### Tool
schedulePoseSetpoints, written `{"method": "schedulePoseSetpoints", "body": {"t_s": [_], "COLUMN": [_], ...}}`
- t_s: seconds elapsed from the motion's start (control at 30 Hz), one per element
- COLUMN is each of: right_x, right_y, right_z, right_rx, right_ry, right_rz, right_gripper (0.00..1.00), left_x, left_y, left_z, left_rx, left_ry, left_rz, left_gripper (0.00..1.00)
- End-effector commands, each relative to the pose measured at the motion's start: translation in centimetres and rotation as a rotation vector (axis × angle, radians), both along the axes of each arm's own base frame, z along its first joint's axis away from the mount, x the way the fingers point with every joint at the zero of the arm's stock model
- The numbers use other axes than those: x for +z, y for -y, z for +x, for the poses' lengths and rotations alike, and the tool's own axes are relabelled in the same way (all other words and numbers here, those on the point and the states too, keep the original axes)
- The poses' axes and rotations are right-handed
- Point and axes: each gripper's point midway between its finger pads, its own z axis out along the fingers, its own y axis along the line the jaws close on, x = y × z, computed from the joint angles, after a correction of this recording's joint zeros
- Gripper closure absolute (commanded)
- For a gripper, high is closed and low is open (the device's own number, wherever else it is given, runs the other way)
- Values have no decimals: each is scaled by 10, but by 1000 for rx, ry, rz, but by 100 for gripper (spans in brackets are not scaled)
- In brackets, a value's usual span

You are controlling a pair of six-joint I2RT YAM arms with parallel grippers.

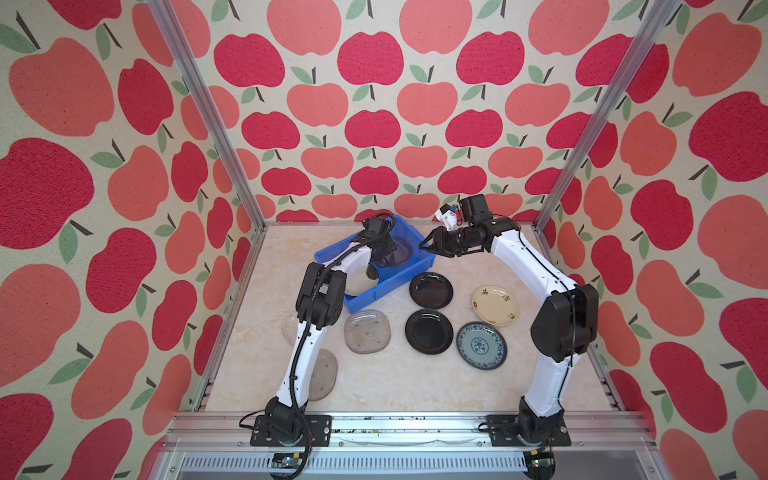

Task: Place the plates into the plastic bin on the countertop
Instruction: 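Set the glass plate against the bin wall and open the left gripper, then move the right gripper to another clear glass plate while the left withdraws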

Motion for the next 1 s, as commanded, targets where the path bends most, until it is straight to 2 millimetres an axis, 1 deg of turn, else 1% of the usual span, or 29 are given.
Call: {"method": "schedulePoseSetpoints", "body": {"t_s": [0.0,0.1,0.23,0.3,0.37,0.4,0.47,0.5,0.57,0.6,0.67,0.7,0.77,0.83,0.87,0.97], "right_x": [3,9,8,2,-5,-9,-20,-26,-42,-49,-65,-70,-83,-94,-99,-115], "right_y": [-1,-2,-9,-14,-24,-28,-41,-46,-59,-64,-74,-78,-84,-86,-86,-86], "right_z": [-2,-6,-20,-32,-50,-59,-81,-90,-113,-121,-137,-143,-153,-158,-160,-162], "right_rx": [19,32,68,95,139,155,197,211,258,273,302,313,327,331,332,329], "right_ry": [16,32,59,68,72,74,87,88,85,84,71,67,54,48,44,26], "right_rz": [-1,6,-4,-26,-46,-57,-70,-76,-80,-83,-84,-84,-97,-112,-113,-116], "right_gripper": [59,60,62,63,63,63,63,62,51,49,49,49,55,57,59,62], "left_x": [-5,17,71,98,124,133,151,155,162,162,162,161,159,156,155,153], "left_y": [2,1,1,-3,-8,-11,-19,-21,-27,-29,-33,-36,-44,-51,-54,-65], "left_z": [-1,5,11,6,-8,-17,-42,-55,-88,-103,-139,-153,-184,-209,-220,-242], "left_rx": [-20,-32,-77,-95,-117,-125,-140,-150,-178,-189,-214,-222,-225,-224,-223,-205], "left_ry": [-22,18,119,161,188,200,228,234,237,233,223,221,216,208,211,218], "left_rz": [15,14,21,39,51,57,48,36,-2,-17,-55,-64,-76,-85,-83,-70], "left_gripper": [49,48,42,40,37,36,33,32,31,30,28,27,25,24,24,24]}}
